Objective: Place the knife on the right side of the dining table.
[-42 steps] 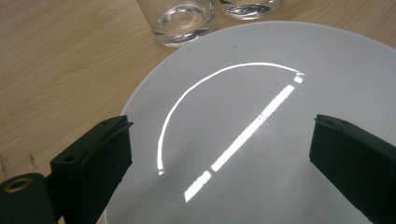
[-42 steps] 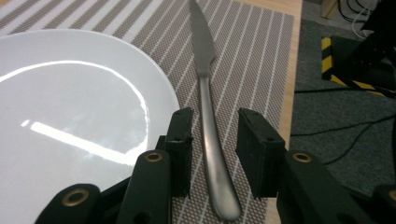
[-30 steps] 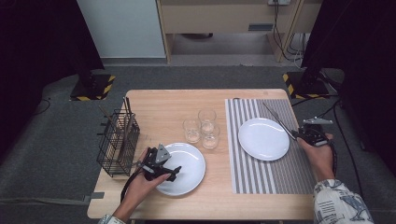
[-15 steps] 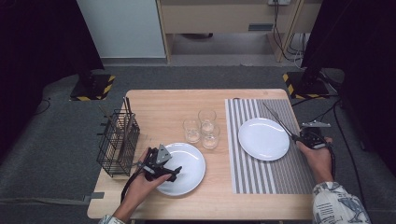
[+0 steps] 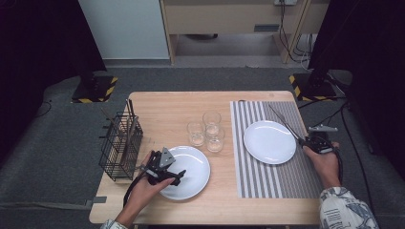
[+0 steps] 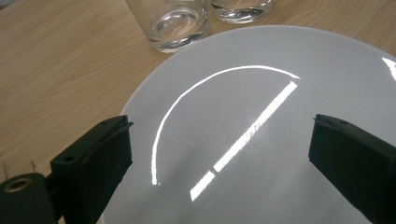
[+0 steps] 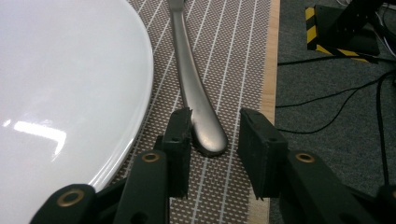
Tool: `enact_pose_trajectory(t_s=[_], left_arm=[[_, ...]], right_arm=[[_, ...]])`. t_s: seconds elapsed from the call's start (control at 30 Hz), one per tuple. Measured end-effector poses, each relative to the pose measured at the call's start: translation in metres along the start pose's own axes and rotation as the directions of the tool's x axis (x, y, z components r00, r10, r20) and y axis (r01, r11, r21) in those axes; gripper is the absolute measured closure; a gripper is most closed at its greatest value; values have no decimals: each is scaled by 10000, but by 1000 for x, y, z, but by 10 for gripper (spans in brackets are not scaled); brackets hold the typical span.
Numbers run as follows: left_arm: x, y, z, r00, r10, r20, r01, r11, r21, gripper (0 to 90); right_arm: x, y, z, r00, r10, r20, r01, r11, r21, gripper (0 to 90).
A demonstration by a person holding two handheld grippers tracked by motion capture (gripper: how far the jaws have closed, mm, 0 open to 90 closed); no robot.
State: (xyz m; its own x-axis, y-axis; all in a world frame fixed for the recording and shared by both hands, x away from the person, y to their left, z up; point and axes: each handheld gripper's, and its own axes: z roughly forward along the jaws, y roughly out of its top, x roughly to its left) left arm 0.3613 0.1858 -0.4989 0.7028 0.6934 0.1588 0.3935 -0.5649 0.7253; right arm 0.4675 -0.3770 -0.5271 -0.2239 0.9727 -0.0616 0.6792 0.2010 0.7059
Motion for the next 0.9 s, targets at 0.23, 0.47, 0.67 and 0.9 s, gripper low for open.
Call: enact_pose_trajectory(t_s=[0.23,0.47,0.67,0.9], left_arm=[[0,0,0,10000,-1,18,1,10000,-25,50],[-1,1,0,10000,18,41,-18,10000,-14,50],[-2,1,0,10000,29,63,-29,10000,-28,50],[-2,1,0,10000,31,68,-31,10000,-21,49]], right_arm=[[1,1,1,10000,24,-89,-24,10000,-31,705],[-1,0,1,9997,140,-209,-141,9999,-28,708],[-2,2,1,9992,113,-380,-115,9999,-38,717],[-2,6,4,9992,-11,-395,9,10000,-42,722]])
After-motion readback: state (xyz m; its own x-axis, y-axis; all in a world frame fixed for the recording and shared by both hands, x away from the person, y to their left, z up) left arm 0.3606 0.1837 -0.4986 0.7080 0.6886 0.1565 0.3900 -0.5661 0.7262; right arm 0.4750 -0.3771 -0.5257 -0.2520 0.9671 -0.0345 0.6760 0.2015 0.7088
